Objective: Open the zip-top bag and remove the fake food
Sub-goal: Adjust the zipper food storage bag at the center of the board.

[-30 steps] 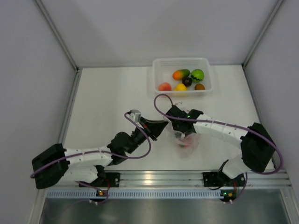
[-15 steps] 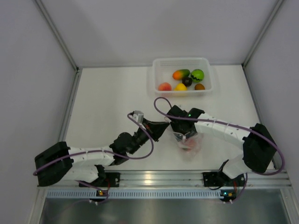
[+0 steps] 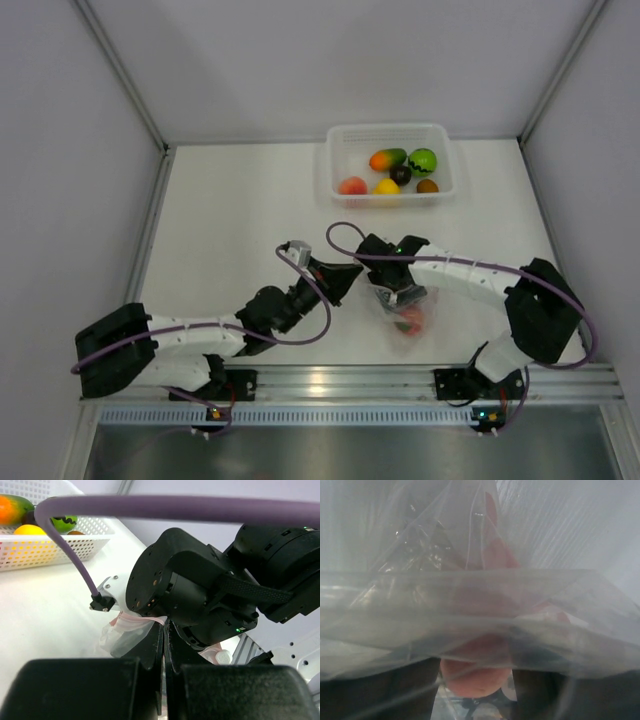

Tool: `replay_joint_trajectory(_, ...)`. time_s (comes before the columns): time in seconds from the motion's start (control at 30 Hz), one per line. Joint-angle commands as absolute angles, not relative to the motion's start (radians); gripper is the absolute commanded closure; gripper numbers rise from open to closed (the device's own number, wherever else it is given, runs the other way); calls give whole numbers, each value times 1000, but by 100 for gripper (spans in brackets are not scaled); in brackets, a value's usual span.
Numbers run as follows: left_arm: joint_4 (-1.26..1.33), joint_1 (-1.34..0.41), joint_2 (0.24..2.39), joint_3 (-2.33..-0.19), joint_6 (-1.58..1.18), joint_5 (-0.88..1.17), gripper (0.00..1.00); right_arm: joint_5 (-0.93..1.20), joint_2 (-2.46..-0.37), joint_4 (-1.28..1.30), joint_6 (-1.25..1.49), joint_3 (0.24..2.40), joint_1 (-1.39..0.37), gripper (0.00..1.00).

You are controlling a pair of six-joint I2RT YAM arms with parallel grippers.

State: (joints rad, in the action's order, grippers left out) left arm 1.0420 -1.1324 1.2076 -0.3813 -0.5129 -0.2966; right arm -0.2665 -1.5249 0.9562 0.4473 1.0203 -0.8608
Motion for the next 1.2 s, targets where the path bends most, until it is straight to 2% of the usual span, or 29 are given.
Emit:
replay_joint_trajectory(0.0, 1121, -1144, 1207, -416, -477, -334, 100, -275, -1540, 1042, 437, 986, -850, 45)
replay_joint_trajectory(0.1, 1121, -1147, 1209, -417, -474, -337, 100, -258, -1532, 1040, 436, 974, -850, 44)
replay_joint_trajectory(0.2, 1121, -1149, 1206, -417, -472, -341, 100, -247, -1522, 1037, 426, 969, -850, 40)
replay_joint_trajectory(0.23, 1121, -1149, 1209, -419, -471, -341, 100, -241, -1520, 1031, 417, 969, -850, 34)
replay_joint_trajectory(0.3, 1120, -1150, 1210, -419, -472, -342, 100, -198, -1496, 1017, 404, 973, -851, 33)
replay_joint_trajectory(0.33, 1121, -1150, 1213, -420, -469, -344, 100, -193, -1490, 1019, 394, 977, -850, 25)
replay_joint_trajectory(0.43, 1121, -1150, 1216, -420, -468, -347, 100, -187, -1468, 1052, 373, 988, -850, 14)
replay_joint_trajectory(0.5, 1121, -1152, 1215, -420, -460, -351, 100, -195, -1466, 1074, 361, 985, -851, 14)
replay_joint_trajectory(0.63, 1112, -1160, 1206, -425, -427, -373, 100, -161, -1482, 1085, 350, 974, -850, 22)
replay_joint_trajectory(0.97, 939, -1238, 1161, -517, -192, -572, 100, -160, -1594, 1121, 333, 1083, -876, 24)
replay_joint_trajectory(1.17, 827, -1133, 1126, -557, -176, -476, 100, -118, -1666, 1022, 339, 1250, -876, 25)
